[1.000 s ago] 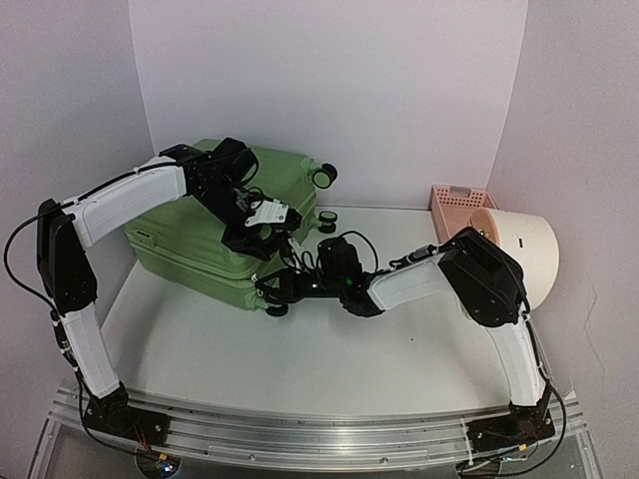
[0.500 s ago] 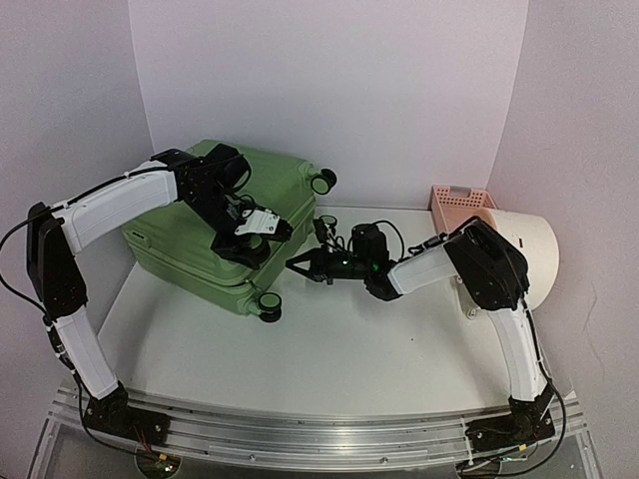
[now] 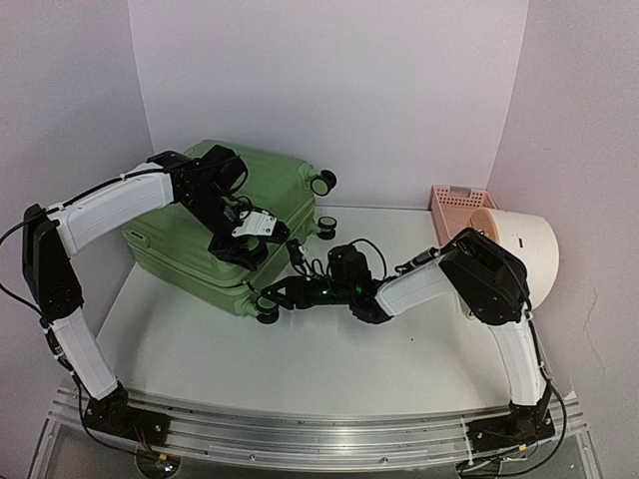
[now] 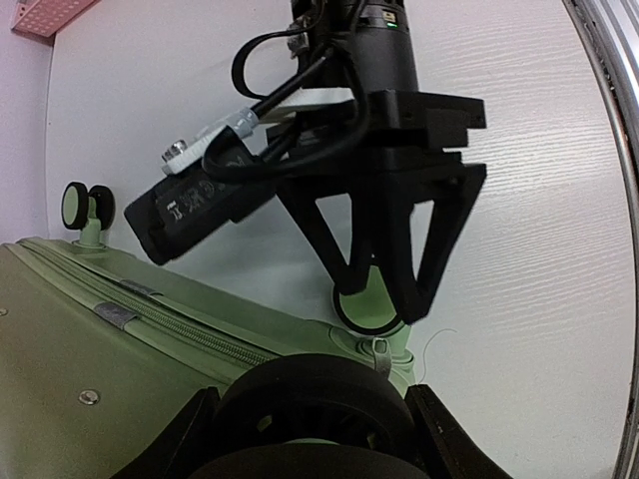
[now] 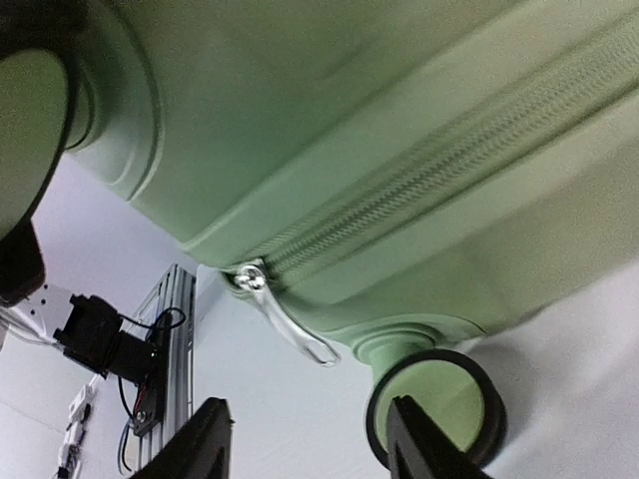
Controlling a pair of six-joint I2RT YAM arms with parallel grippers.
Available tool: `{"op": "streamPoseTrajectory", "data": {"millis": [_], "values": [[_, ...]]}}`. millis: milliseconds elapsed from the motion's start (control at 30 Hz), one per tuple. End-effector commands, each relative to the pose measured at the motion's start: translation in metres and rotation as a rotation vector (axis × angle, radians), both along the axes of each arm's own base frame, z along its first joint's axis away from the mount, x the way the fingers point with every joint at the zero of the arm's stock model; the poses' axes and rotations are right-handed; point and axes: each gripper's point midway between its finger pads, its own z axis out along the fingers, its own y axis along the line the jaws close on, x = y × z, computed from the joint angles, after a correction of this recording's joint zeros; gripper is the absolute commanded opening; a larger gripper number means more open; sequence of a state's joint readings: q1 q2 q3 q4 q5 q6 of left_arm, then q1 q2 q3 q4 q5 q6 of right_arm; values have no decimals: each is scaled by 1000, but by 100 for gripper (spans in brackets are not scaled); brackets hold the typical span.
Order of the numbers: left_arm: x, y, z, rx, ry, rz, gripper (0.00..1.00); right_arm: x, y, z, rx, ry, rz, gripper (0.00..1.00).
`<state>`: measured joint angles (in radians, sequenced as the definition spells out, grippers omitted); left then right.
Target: Open, take out, and arrange the luggage
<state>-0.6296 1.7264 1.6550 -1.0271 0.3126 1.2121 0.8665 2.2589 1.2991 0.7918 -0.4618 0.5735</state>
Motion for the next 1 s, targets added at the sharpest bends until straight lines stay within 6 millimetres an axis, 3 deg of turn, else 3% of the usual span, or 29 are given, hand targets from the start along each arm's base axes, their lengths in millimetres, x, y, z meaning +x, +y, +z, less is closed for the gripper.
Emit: {"op": "streamPoseTrajectory", "data": {"millis": [0,67,133,367,600,800,967], "values": [[-7,-14,56,-146,-126,-67,0,23,17,16,59,-79,7,64],[-6,-14,56,-145,-131,-67,0,23,25,10,83,3,31,73],[-5,-14,55,-145,-133,-67,0,20,26,12,116,38,45,73],[-5,-17,55,-152,-127,-72,0,12,32,-4,150,132,98,66],[-4,-17,54,-150,-129,-72,0,-5,37,15,262,130,191,54],[-4,-17,54,-148,-134,-71,0,-16,49,20,294,140,253,51],[-3,-17,52,-145,-136,-71,0,-14,50,25,307,131,241,44]]}}
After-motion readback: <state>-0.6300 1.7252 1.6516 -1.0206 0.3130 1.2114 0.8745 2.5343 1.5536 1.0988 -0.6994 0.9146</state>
